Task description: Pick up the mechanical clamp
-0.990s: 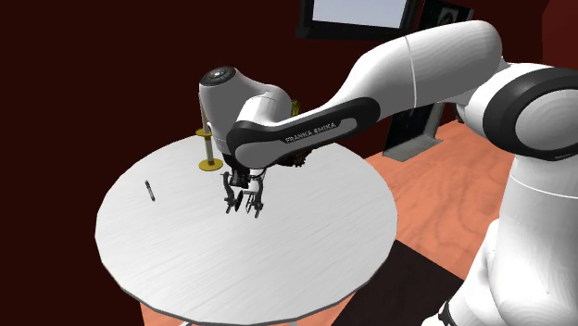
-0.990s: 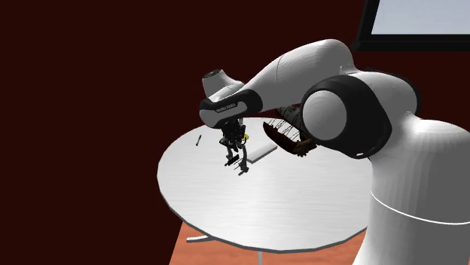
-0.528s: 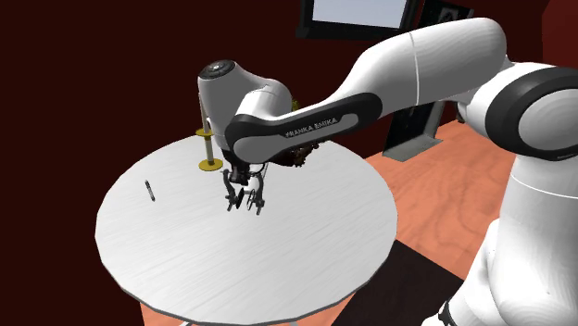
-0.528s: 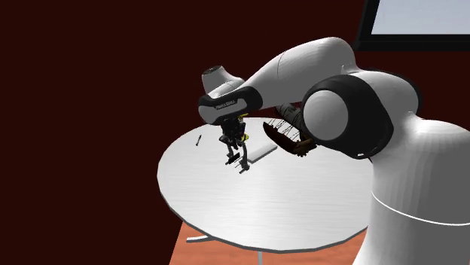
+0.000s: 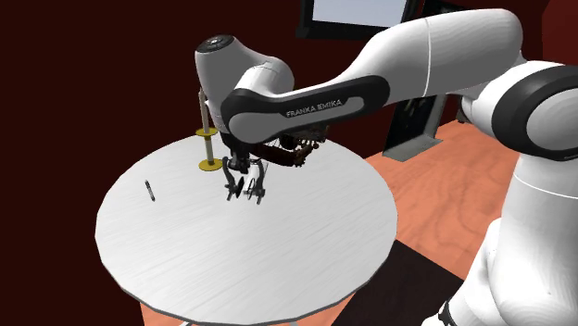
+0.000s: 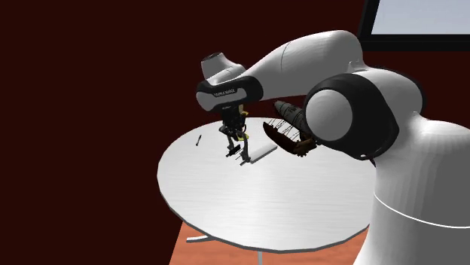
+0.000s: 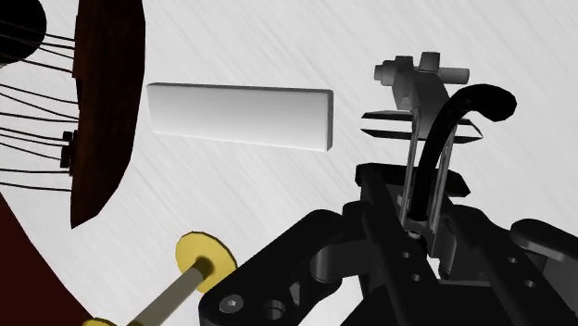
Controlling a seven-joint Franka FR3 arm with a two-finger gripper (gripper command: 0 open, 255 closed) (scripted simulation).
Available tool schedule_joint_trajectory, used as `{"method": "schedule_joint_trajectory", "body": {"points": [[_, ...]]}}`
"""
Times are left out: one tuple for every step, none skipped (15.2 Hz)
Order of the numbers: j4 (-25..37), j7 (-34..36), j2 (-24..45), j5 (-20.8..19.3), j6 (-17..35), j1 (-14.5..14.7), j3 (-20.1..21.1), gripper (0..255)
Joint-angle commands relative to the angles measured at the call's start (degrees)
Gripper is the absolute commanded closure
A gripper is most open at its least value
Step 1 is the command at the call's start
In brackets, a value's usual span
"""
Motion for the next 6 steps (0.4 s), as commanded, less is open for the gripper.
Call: {"method": "schedule_joint_trajectory", "body": {"points": [[1.48,-0.43,-0.05,0.18,-1.49,0.13,0.09,255],[2.16,-0.68,-0.1,0.27,-2.18,0.17,0.12,255],[2.87,-0.92,-0.14,0.35,-2.88,0.21,0.14,255],[3.59,-1.16,-0.16,0.42,-3.59,0.25,0.17,255],[3.69,-1.19,-0.17,0.44,-3.69,0.25,0.17,255],[3.69,-1.19,-0.17,0.44,-3.7,0.26,0.17,255]]}}
